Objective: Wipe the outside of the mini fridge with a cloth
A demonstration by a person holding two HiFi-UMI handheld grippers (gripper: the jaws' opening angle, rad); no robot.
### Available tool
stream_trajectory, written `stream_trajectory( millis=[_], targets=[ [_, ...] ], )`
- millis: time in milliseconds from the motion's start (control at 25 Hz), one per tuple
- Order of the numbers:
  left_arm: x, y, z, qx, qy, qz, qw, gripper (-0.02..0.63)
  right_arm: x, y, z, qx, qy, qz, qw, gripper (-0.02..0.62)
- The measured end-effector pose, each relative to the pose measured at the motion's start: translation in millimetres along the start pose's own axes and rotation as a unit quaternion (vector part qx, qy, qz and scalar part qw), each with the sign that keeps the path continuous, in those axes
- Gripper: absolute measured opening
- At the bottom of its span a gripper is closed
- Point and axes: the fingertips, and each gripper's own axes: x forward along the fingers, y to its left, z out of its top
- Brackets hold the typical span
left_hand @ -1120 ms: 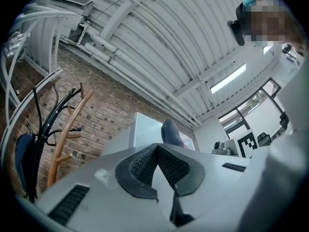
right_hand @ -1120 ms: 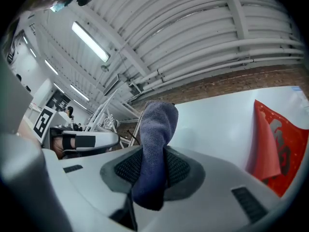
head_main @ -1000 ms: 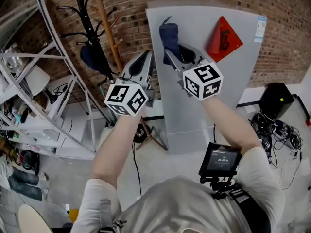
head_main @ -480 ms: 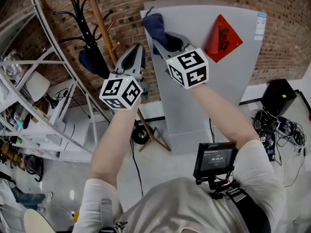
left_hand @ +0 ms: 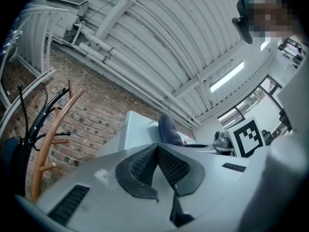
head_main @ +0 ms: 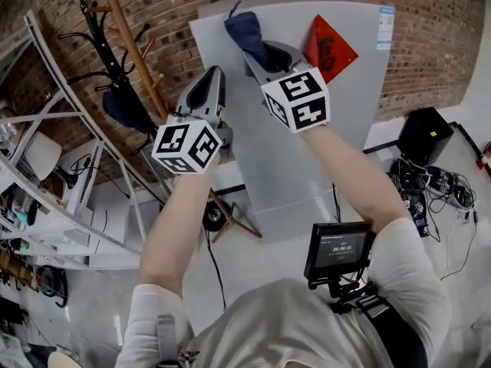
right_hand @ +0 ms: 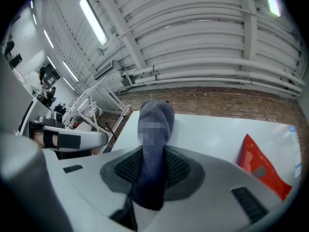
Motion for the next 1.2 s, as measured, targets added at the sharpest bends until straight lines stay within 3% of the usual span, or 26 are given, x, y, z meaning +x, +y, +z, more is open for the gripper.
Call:
stream_trajectory(
  millis=[320,720,1200],
  targets=[
    [26.5,-39.1,-15.2,-0.015,0.001,-0.036,0.9992,0.003,-27.3,-57.7,-11.7,-0.011,0.025,-0.055,0.998,0.11],
    [65.0,-69.8,-42.6,-0.033,0.009,-0.061,0.9975,0.004,-60.4,-114.7,-8.7,-0.002,0.006,-0.08,0.997,0.11],
    [110.1,-106.8,-56.2,-0.044,-0.002,-0.092,0.9948,0.003,-79.0,-194.7,-36.7,-0.011,0.03,-0.125,0.992,0.11]
  ],
)
